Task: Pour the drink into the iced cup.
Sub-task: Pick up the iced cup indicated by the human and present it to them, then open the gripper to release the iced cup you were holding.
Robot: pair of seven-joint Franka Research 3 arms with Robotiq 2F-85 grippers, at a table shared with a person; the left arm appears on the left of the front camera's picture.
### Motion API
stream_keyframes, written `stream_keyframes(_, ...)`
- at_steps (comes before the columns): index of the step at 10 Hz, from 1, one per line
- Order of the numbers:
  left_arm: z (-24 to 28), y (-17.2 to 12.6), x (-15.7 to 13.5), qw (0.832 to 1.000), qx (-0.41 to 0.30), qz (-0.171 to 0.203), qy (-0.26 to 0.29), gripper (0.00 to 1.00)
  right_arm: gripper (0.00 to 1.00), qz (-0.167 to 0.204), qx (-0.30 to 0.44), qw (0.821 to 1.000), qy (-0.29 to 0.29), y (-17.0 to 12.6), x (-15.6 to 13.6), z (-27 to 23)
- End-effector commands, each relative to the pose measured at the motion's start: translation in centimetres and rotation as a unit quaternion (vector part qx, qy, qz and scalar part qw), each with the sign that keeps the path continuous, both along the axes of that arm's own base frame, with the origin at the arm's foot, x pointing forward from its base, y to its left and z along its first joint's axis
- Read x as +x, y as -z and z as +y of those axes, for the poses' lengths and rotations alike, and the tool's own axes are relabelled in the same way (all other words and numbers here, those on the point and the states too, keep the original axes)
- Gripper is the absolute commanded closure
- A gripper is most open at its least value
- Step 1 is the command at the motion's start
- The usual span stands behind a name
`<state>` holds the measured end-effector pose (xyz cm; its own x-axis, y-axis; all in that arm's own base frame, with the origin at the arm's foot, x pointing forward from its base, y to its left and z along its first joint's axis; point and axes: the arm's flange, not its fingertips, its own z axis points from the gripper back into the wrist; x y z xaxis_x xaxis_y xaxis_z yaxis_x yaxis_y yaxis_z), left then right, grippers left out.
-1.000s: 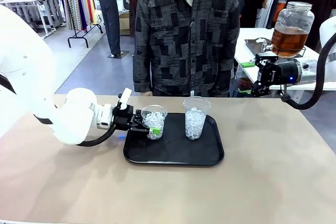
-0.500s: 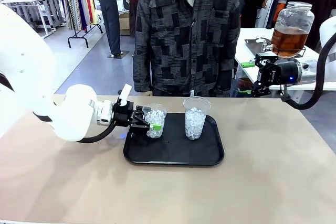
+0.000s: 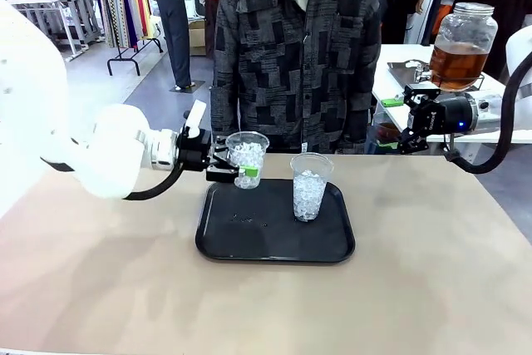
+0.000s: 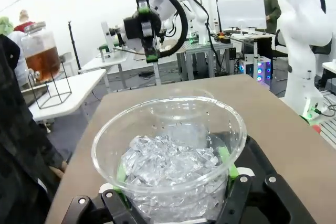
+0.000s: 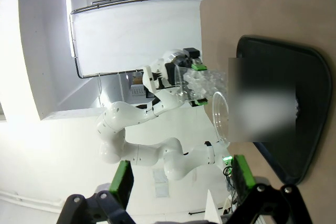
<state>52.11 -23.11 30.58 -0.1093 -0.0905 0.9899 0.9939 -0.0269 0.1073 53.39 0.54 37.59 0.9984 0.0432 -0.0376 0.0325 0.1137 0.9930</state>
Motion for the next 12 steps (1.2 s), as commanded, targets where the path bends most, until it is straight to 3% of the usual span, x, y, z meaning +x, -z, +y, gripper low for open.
stream_keyframes(1,-1.0,-2.8,1.5,1.0,-0.01,0.001,-0.007,0.2,0.0,-0.002,-0.002,1.0,0.003,-0.1,0.0,0.0)
stream_keyframes(3,-1.2,-5.3,2.8,1.0,-0.012,0.012,-0.01,0.2,0.0,-0.002,-0.002,1.0,0.003,-0.1,0.0,0.0)
stream_keyframes(6,-0.5,-6.6,3.6,0.999,-0.029,0.018,-0.024,0.2,0.0,-0.002,-0.002,1.0,0.003,-0.1,0.0,0.0)
stream_keyframes(12,-0.8,-6.0,3.3,1.0,-0.014,0.01,-0.011,0.2,0.0,-0.002,-0.002,1.0,0.003,-0.1,0.0,0.0)
